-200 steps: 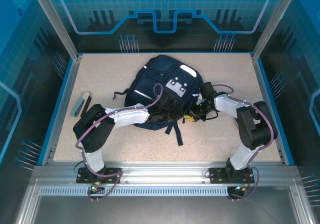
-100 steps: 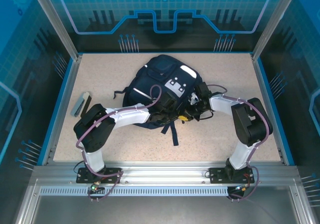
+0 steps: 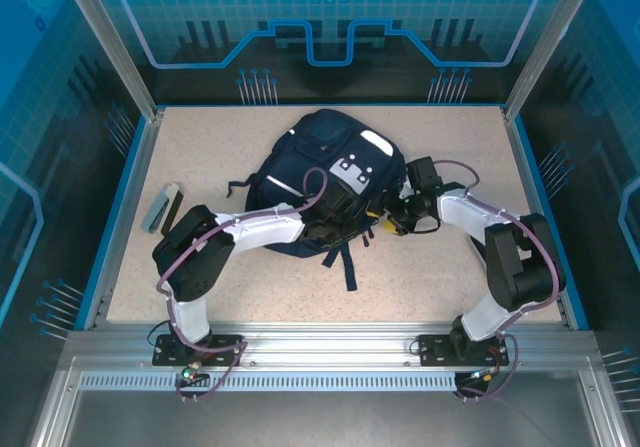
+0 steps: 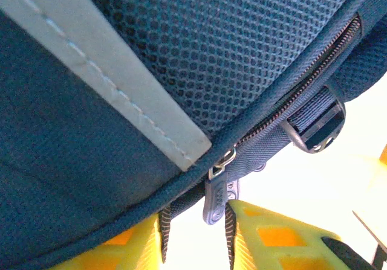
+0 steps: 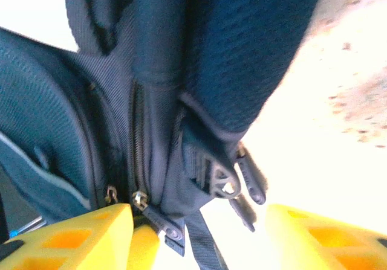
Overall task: Pack the student bag
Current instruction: Unzip the student bag at the center of the table.
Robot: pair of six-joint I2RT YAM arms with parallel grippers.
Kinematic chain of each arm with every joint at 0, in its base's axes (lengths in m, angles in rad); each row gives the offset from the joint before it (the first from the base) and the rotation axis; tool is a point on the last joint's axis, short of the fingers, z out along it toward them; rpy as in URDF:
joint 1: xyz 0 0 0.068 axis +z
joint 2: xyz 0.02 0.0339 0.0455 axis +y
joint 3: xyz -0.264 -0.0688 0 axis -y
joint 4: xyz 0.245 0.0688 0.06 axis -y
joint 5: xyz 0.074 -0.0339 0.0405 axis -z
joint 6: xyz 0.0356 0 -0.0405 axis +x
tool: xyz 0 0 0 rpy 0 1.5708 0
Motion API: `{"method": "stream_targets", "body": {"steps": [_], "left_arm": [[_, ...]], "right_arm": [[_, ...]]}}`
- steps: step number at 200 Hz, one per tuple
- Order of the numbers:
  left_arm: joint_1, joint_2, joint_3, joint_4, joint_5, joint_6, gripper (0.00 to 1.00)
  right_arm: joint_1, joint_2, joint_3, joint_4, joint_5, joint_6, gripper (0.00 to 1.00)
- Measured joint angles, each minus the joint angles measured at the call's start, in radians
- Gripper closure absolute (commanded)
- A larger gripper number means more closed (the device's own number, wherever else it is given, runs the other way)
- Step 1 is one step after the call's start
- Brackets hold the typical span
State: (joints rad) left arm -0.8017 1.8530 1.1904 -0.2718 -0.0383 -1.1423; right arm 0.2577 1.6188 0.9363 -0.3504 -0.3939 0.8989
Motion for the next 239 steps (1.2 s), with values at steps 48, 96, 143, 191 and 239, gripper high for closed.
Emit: {"method": "stream_targets", "body": {"steps": [48, 96, 143, 191, 239], "left_arm": [[-0.001, 0.007, 0.012, -0.015, 0.000, 0.016, 0.66], [-0.002, 0.010, 0.013, -0.015, 0.002, 0.034, 0.67], [-0.002, 0.012, 0.013, -0.016, 0.002, 0.049, 0.70], [-0.003, 0.012, 0.013, -0.021, -0.012, 0.051, 0.71], [-0.016, 0.005, 0.011, -0.055, -0.076, 0.045, 0.71]], "right_arm": [[-0.024, 0.216, 0.172, 0.013, -0.019, -0.037, 0.43], [-0.028, 0.274, 0.190, 0.042, -0.084, -0.062, 0.77], [-0.016, 0.242, 0.106, 0.158, -0.119, -0.026, 0.85], [0.018, 0.193, 0.030, 0.230, -0.130, 0.030, 0.87], [0.030, 0.185, 0.024, 0.226, -0.130, 0.040, 0.87]]}}
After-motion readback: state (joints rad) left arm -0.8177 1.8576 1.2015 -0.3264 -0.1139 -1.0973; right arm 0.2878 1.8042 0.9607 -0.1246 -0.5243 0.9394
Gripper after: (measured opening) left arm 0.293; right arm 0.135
